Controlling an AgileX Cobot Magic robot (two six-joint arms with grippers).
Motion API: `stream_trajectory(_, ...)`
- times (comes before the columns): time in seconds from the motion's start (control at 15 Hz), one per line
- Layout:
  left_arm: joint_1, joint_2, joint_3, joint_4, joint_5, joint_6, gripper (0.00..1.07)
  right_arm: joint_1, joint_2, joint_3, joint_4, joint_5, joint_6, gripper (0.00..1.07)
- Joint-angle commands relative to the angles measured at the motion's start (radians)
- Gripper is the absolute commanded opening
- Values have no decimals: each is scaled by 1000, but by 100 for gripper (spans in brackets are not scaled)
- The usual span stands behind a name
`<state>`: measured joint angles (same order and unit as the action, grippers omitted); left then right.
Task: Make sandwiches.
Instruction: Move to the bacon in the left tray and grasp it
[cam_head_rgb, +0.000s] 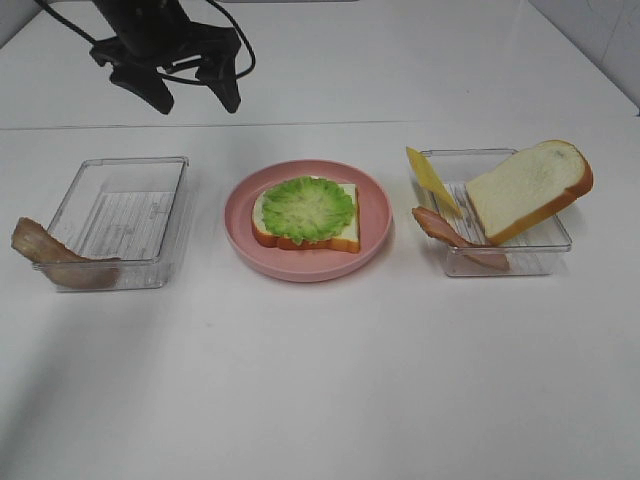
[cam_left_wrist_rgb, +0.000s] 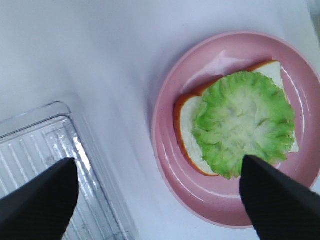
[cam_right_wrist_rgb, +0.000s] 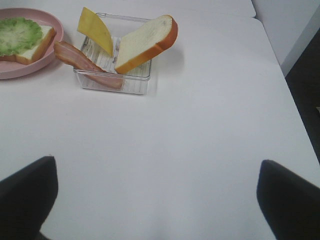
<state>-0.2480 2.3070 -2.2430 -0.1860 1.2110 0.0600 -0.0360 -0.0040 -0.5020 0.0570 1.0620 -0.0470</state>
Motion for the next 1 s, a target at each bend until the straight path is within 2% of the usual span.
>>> stream_trajectory(0.07, 34, -63, -3, 19, 58, -40, 78, -1, -21, 1, -4, -2, -4, 99)
stream_trajectory(0.2, 59, -108, 19, 24, 58, -50, 76, -1, -21, 1, -4, -2, -4, 99)
stream_trajectory(0.33, 94, -180, 89, 56, 58, -53, 76, -1, -21, 1, -4, -2, -4, 99)
stream_trajectory(0.47, 119, -257, 198, 119, 58, -60, 76, -1, -21, 1, -4, -2, -4, 99)
stream_trajectory(0.6, 131, -323, 301, 186, 58, -67, 72, -1, -21, 1, -4, -2, -4, 99)
stream_trajectory(0.67, 134, -357, 358, 222, 57, -79, 69, -1, -21, 1, -4, -2, -4, 99)
stream_trajectory(0.73, 133, -411, 462, 249, 56, -112, 68, -1, -21, 1, -4, -2, -4, 99)
stream_trajectory(0.87, 133, -446, 544, 253, 56, -112, 68, -1, -21, 1, -4, -2, -4, 99)
stream_trajectory(1.0, 137, -484, 665, 262, 28, -112, 68, -1, -21, 1, -4, -2, -4, 99)
